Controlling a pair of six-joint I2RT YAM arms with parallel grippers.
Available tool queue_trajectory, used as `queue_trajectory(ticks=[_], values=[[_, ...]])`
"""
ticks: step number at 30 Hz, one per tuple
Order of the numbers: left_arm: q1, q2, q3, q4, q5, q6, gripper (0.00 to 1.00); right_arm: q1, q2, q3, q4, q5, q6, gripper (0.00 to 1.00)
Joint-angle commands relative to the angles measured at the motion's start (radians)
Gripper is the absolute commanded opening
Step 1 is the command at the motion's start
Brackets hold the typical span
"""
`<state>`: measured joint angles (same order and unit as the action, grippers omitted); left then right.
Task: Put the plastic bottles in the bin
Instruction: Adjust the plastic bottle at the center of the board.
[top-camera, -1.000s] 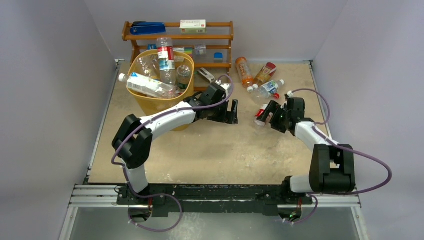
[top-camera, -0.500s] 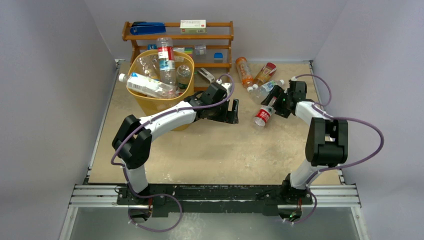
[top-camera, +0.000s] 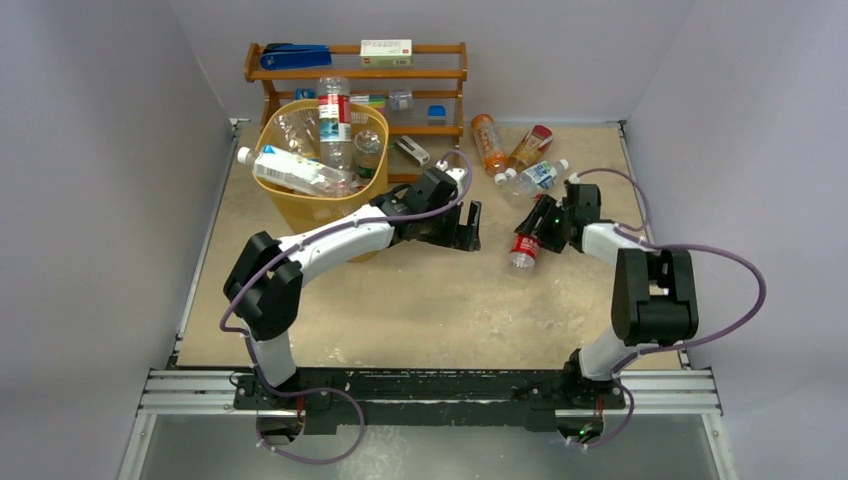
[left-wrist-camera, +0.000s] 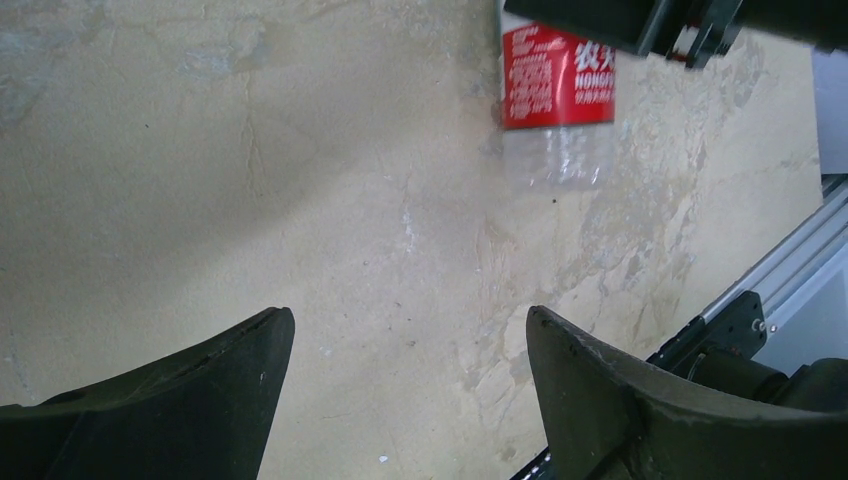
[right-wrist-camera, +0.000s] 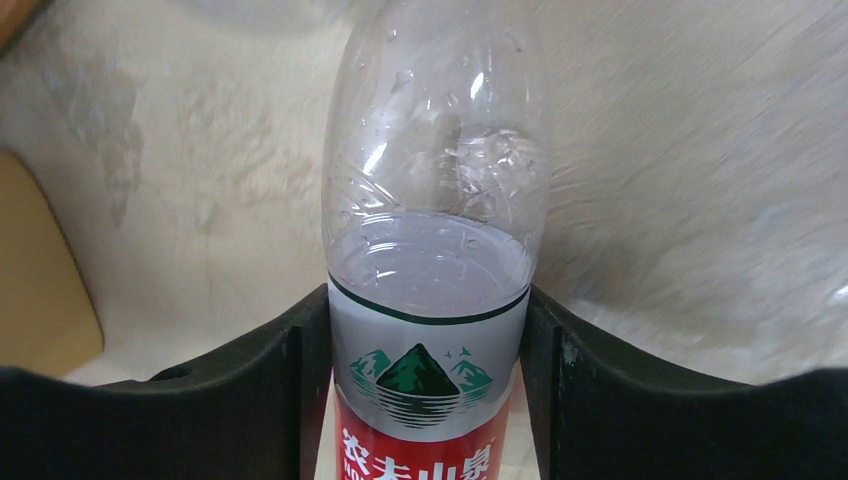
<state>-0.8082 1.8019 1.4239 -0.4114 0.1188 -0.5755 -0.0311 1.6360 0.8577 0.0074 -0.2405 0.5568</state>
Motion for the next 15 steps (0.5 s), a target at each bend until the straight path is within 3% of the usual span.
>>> queue_trajectory(ticks=[1, 8, 9, 12, 15], values=[[-0.015, -0.042, 0.020, 0.060, -0.002, -0.029, 0.86, 0.080, -0.115, -0.086, 0.059, -0.037, 0.047, 0.61], [-0.020, -0.050, -0.026, 0.119, 0.011, -0.089, 0.87, 0.256, -0.258, -0.206, 0.102, -0.049, 0.170, 0.61], [-0.022, -0.052, -0.032, 0.122, 0.009, -0.093, 0.87, 0.279, -0.273, -0.214, 0.105, -0.051, 0.187, 0.64], [-0.022, -0.064, -0.065, 0.136, -0.004, -0.115, 0.87, 0.320, -0.314, -0.225, 0.089, -0.048, 0.213, 0.88], [-0.021, -0.063, -0.083, 0.149, -0.018, -0.143, 0.87, 0.321, -0.361, -0.199, 0.027, -0.016, 0.197, 0.99]])
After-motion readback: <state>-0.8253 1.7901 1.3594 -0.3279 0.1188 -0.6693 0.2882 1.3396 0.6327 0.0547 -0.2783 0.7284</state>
